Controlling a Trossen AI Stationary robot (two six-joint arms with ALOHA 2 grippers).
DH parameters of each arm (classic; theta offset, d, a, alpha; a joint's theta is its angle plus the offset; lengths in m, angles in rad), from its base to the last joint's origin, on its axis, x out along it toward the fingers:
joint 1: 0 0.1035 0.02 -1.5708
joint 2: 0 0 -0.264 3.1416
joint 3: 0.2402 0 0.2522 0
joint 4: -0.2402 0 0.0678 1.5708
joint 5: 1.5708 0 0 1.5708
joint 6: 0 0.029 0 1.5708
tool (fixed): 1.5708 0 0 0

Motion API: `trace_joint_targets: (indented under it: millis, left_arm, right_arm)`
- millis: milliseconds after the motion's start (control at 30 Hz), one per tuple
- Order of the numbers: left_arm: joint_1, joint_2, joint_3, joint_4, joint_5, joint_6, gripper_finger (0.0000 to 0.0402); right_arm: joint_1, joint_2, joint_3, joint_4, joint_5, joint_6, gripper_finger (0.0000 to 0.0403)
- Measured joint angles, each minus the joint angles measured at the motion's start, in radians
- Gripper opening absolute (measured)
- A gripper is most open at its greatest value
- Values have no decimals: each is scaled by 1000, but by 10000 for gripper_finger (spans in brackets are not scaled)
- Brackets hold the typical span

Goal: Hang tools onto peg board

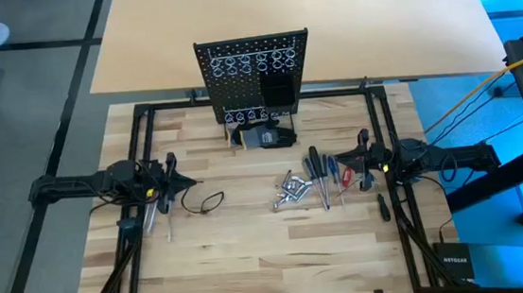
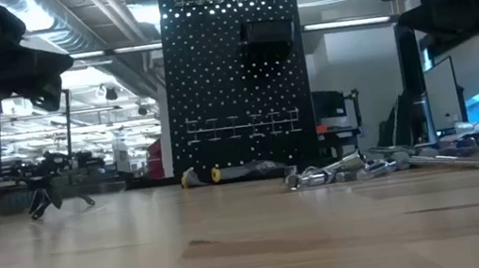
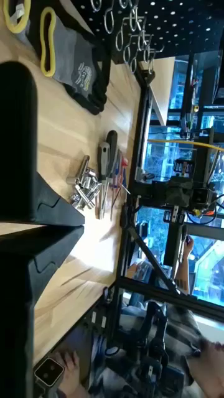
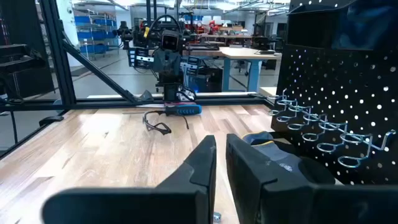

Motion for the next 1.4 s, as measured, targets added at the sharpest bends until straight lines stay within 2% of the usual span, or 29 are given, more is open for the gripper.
trace_joint_targets:
  millis: [1400]
  left_arm:
    - [0,0,0,0,0,0,0]
  right_arm:
    - [0,0,-1,-1,0,0,40]
